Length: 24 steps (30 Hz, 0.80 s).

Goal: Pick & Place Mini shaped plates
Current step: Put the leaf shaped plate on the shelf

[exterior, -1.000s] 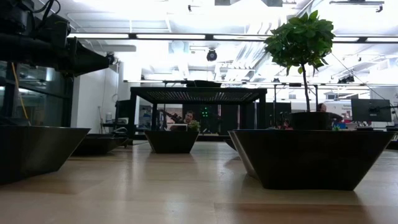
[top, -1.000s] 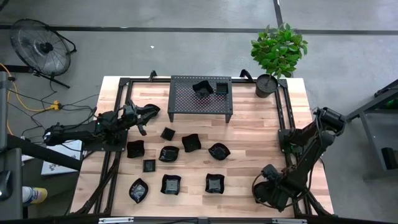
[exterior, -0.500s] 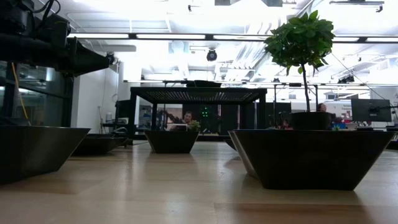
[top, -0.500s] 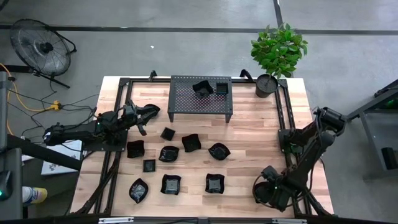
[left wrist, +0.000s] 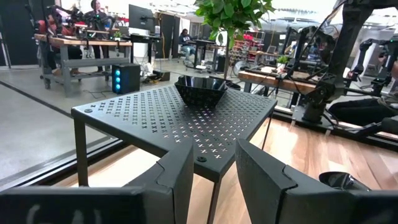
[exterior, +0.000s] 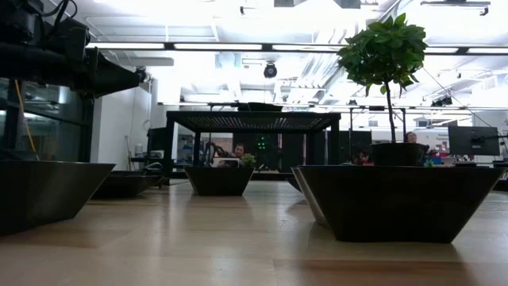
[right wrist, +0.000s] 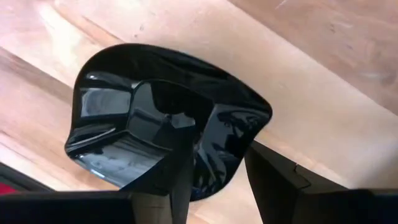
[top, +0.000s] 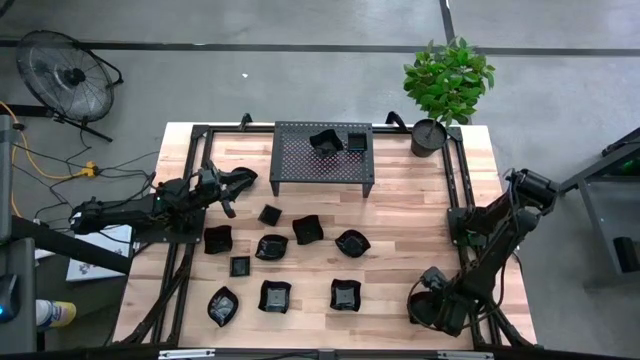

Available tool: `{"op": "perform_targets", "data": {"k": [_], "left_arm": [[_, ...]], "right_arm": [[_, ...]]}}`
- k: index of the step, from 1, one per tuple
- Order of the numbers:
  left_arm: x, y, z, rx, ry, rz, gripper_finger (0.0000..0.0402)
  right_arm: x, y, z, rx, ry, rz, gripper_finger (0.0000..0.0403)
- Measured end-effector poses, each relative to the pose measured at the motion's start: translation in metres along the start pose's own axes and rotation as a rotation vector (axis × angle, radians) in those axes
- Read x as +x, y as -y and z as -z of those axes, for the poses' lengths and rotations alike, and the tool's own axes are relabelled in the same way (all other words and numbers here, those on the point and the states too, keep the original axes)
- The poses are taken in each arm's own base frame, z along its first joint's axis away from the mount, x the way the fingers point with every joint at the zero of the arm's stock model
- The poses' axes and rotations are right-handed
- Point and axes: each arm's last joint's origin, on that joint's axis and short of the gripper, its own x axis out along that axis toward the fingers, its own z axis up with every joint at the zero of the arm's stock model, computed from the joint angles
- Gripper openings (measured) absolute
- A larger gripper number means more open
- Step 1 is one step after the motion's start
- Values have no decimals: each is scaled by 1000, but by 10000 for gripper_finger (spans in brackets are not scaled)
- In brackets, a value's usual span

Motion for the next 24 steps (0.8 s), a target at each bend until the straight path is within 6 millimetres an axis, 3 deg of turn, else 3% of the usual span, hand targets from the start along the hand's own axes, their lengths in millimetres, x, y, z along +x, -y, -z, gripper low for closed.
{"op": "perform_targets", "data": {"k": [9,24], "left_arm": [[0,0,0,0,0,0,117],[0,0,0,0,0,0,117]], "right_arm": [[-4,1,-1,0,9,-7,114],[-3,1,-1,-10,4,0,13]]}}
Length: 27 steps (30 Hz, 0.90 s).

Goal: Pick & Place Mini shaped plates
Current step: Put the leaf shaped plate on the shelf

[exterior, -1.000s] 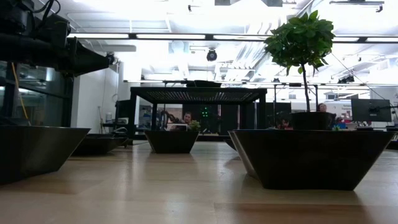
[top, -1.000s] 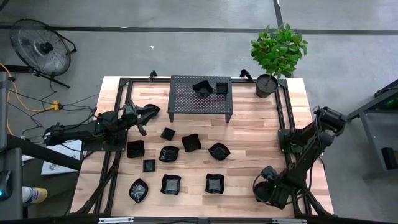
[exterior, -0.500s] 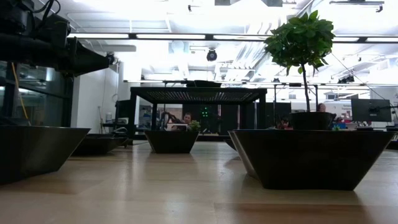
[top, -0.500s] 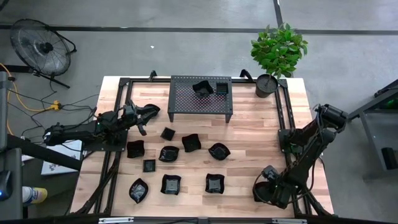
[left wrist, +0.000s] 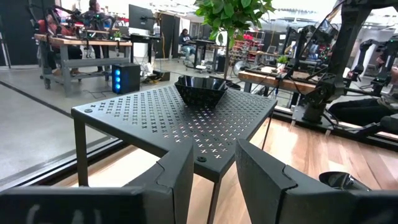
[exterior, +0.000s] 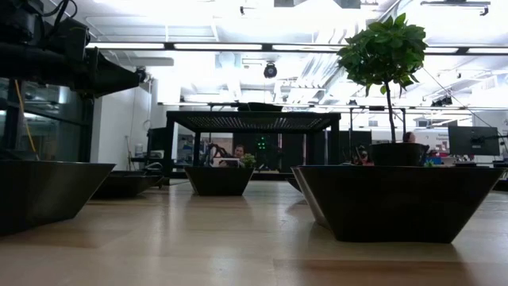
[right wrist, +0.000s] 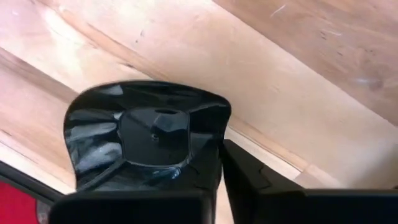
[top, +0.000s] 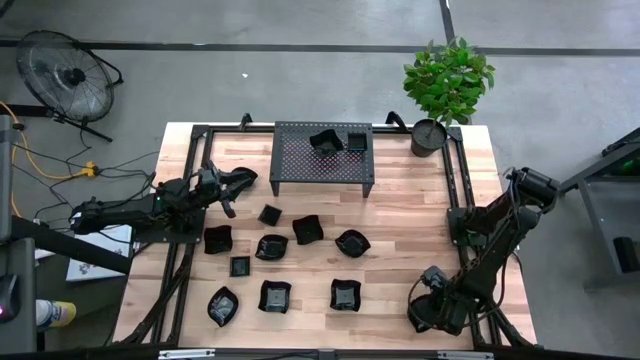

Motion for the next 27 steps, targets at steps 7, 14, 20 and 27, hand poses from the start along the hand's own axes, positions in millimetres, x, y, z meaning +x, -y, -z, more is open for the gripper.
{"op": "perform_targets", "data": {"k": [7,14,20,27], "left_arm": [[0,0,0,0,0,0,117],[0,0,0,0,0,0,117],[0,0,0,0,0,0,117],[0,0,0,0,0,0,117]], "right_arm": [[0,-1,0,-36,-4,-8,3],[-7,1,-2,-54,13,-17,1],[-24,0,-17,-51,19,-50,1],[-49,-5,-47,-105,51,-144,0]]}}
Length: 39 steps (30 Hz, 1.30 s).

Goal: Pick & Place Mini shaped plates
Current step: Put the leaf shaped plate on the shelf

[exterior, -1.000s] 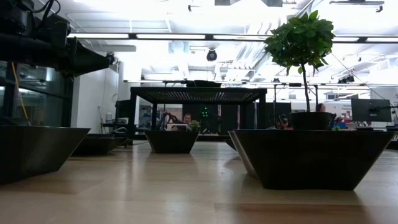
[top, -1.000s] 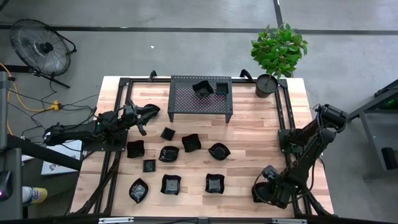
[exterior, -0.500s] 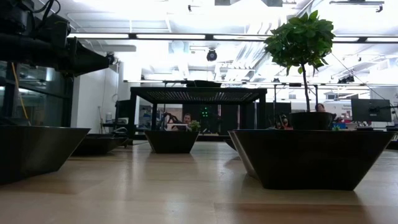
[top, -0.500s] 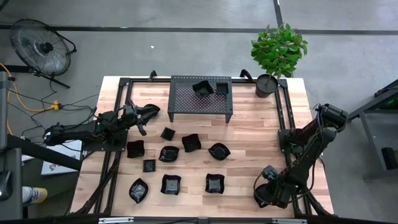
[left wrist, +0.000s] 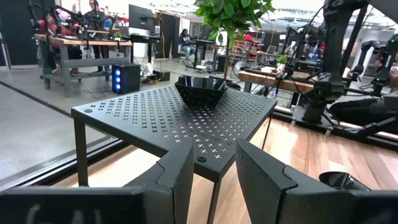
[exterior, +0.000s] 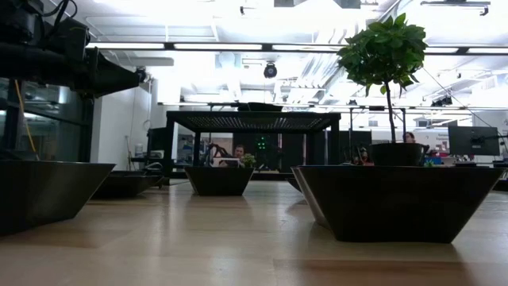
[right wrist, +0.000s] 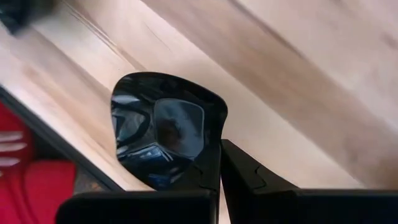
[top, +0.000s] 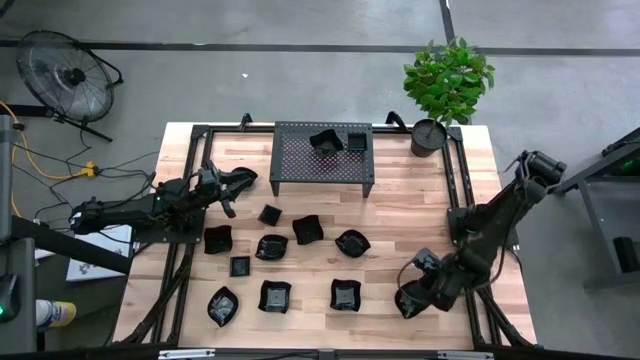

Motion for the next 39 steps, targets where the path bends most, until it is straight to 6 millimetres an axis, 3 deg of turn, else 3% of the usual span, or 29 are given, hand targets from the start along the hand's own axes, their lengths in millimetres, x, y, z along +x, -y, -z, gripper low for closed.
{"op": "perform_targets", "data": {"k": [6,13,39], "left_arm": [[0,0,0,0,0,0,117],[0,0,0,0,0,0,117],[0,0,0,4,1,-2,117]], "right_arm": [[-14,-1,-25,-66,35,-54,0],[-16,-2,-42,-133,66,-58,0],[-17,-4,-49,-233,204,-58,0]]}}
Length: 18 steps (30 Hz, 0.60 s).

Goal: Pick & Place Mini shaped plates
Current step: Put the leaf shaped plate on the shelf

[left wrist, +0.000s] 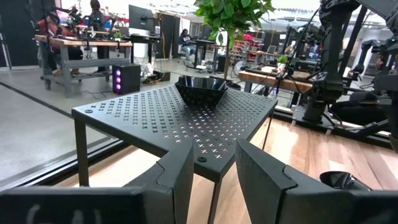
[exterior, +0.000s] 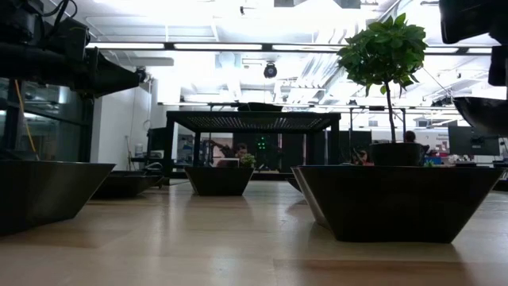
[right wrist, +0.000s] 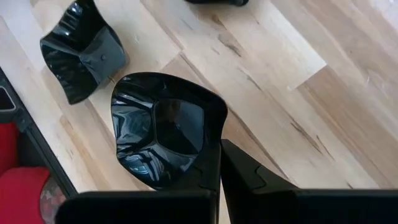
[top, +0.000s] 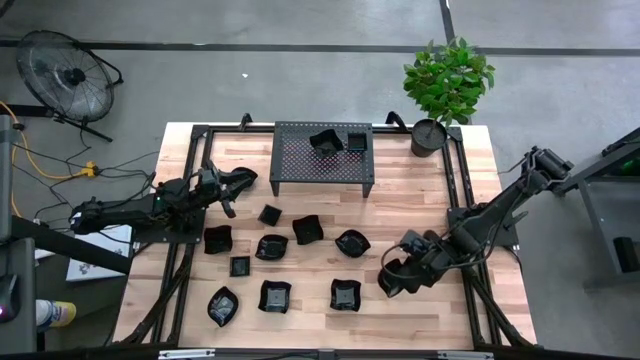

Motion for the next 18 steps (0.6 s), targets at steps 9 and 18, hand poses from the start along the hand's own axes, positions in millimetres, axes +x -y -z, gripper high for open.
{"op": "perform_targets", "data": {"k": [9,18], "left_arm": [[0,0,0,2,3,-3,117],[0,0,0,17,4,-11,117]], "right_arm": [[0,0,-1,-17,36,8,0],[0,0,-2,-36,75,13,0]]}}
